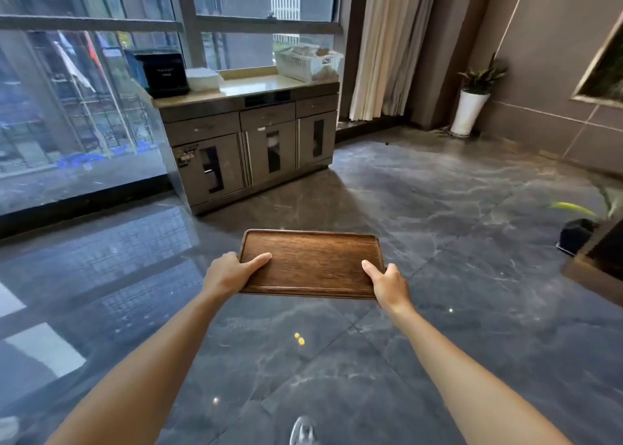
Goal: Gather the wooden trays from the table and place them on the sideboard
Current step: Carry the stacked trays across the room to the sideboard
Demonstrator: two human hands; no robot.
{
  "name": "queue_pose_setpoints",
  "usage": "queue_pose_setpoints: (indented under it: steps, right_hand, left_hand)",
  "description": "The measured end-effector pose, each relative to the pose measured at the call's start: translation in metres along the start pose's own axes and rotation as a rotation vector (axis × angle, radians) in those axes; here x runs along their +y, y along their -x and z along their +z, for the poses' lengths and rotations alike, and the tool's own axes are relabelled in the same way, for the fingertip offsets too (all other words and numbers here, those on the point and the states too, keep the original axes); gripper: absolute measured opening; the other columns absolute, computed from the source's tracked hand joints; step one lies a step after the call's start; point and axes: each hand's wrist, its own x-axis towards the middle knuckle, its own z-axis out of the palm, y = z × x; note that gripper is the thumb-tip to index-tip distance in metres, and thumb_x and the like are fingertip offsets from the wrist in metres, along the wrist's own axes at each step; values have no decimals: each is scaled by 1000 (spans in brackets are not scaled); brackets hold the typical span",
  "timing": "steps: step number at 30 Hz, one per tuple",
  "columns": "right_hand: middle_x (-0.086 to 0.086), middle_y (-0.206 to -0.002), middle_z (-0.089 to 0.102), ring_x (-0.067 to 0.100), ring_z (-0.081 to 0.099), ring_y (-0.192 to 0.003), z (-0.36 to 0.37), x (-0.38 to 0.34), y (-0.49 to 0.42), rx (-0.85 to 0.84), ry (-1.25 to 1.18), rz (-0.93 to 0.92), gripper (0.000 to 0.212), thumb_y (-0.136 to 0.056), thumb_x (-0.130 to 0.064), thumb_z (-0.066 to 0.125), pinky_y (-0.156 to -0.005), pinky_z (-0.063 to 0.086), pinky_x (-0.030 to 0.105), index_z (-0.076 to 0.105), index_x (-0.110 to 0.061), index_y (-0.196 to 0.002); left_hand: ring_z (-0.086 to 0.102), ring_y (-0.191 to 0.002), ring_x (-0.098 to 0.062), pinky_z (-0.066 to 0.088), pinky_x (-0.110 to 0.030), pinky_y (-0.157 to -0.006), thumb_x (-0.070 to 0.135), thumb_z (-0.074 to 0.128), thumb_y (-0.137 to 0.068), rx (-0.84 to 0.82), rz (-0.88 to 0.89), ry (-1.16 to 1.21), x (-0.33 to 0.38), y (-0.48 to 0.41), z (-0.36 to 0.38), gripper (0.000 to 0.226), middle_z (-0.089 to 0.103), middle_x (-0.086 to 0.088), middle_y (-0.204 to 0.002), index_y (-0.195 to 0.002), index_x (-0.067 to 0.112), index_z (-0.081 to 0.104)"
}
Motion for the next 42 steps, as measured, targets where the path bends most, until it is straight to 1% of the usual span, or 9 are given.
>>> queue_pose_setpoints:
  steps: [6,9,11,17,23,27,32,35,42]
  right_hand:
    - [17,-117,59,32,54,-107,26,-34,-179,-24,-14,4,50,-87,-44,54,-82,39,34,52,1,-109]
    - [17,-115,59,30,53,-98,33,-73,-274,-30,-9,-15,49,-87,-44,54,-79,38,33,52,1,-106]
    - [15,-113,59,27,51,-92,35,-100,-334,-19,-13,-34,48,-86,-45,54,-77,37,33,52,0,-104]
    - [17,-112,60,35,53,-108,50,-147,-493,10,-29,-48,53,-85,-45,56,-84,39,36,52,2,-107]
    - [25,-116,59,28,53,-86,90,-178,-662,-111,-12,-82,57,-86,-44,56,-77,44,38,51,6,-113]
    - [21,-115,58,37,57,-101,115,-221,-780,-166,-3,-137,53,-87,-43,55,-81,47,42,51,4,-111]
    - [12,-107,57,30,59,-96,147,-290,-902,-250,-19,-229,52,-87,-46,53,-70,51,38,49,-2,-115]
    - [8,-103,57,30,61,-92,176,-322,-966,-297,-4,-251,57,-87,-48,52,-54,46,26,47,-2,-120]
    - [10,-104,60,28,61,-91,268,-371,-1103,-380,23,-248,57,-86,-49,53,-53,44,23,49,-2,-119]
  left_hand:
    - [59,-82,-27,42,-34,-66,74,52,-71,-2,-30,-28,56,-166,35,66,63,-6,-82,-79,9,59]
    - [59,-80,-25,44,-34,-64,75,52,-69,10,-33,-7,97,-254,37,66,64,-7,-84,-79,10,59]
    - [60,-84,-26,48,-36,-70,74,52,-70,32,-35,2,127,-311,37,68,65,-8,-89,-86,9,61]
    - [59,-88,-28,47,-36,-74,71,55,-71,77,-40,-1,194,-455,48,65,66,-10,-97,-89,9,61]
    - [60,-92,-30,50,-38,-82,70,55,-73,114,-110,-14,232,-600,73,66,67,-12,-99,-91,6,62]
    - [62,-94,-31,51,-42,-87,70,54,-73,176,-160,33,264,-698,78,69,67,-12,-100,-94,5,63]
    - [61,-92,-30,51,-41,-84,72,54,-71,283,-193,53,302,-805,61,69,67,-11,-99,-92,6,63]
    - [61,-93,-30,50,-42,-86,73,53,-71,317,-228,63,313,-865,51,71,67,-11,-99,-95,7,62]
    - [59,-87,-27,49,-37,-78,72,52,-72,323,-299,57,301,-1022,42,70,66,-10,-96,-92,5,61]
